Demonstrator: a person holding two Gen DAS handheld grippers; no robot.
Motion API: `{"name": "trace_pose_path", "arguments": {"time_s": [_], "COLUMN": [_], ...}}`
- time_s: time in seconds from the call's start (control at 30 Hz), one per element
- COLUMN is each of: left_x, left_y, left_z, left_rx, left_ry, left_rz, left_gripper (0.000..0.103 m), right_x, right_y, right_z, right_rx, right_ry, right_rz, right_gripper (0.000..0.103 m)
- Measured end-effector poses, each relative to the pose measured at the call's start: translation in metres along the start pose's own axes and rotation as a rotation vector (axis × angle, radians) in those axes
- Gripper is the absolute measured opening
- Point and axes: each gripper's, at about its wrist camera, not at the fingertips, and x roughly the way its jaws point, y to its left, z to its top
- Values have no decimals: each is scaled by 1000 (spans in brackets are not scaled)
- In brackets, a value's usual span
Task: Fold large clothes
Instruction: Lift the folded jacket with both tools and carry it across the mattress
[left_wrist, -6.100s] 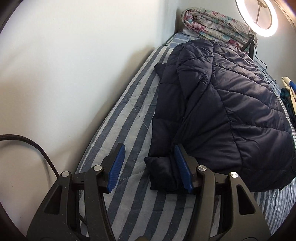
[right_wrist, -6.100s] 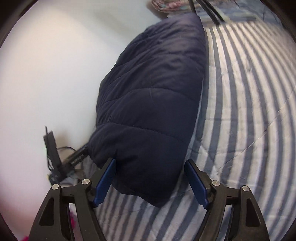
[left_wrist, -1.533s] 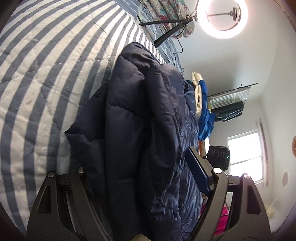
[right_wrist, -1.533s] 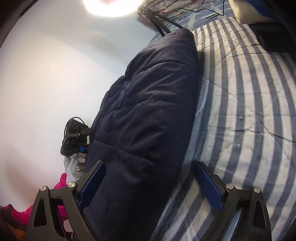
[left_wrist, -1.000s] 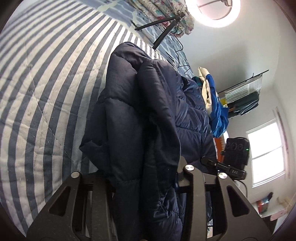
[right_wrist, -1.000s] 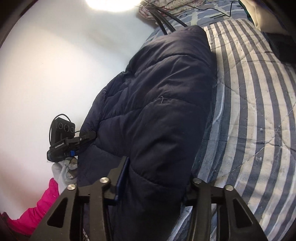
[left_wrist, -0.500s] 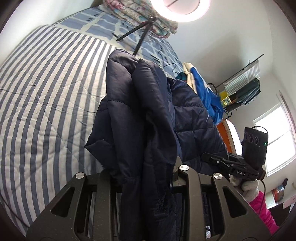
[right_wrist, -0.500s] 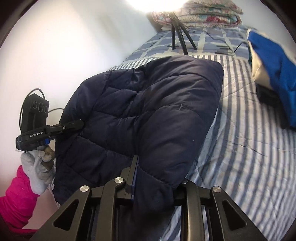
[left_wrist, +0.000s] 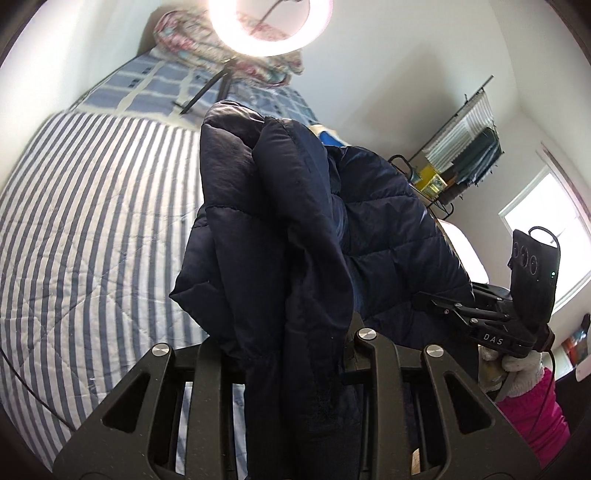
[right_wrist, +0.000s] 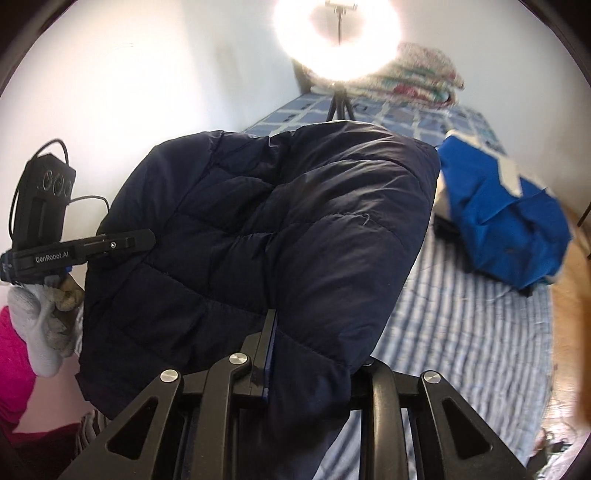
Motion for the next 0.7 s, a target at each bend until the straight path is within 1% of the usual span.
{"name": "trace_pose_path", "arguments": {"time_s": [0.13,0.23,0.43,0.57,0.7], "left_x": [2,13,51,81,113], "left_y": [-26,-44,-79,-103,-121], "left_z": [7,17,44,68,100], "left_rx": [37,63,99,143,156], "left_ry": [-2,0,8,4,-1], "left_rz": [-8,-15,-35,-39,-61], "left_gripper": [26,26,26,26,26], "right_x": [-21,-37,-61,-64,-67], "right_y": [-15,-28,-66,-98,-130], "right_z": [0,3,6,17,33], "right_rx": [4,2,11,26,37], "right_ry": [-19,-35,-60,-69,-91], "right_rz": [-30,-62,-128,-170,-216], "right_gripper": [21,21,21,20,20]}}
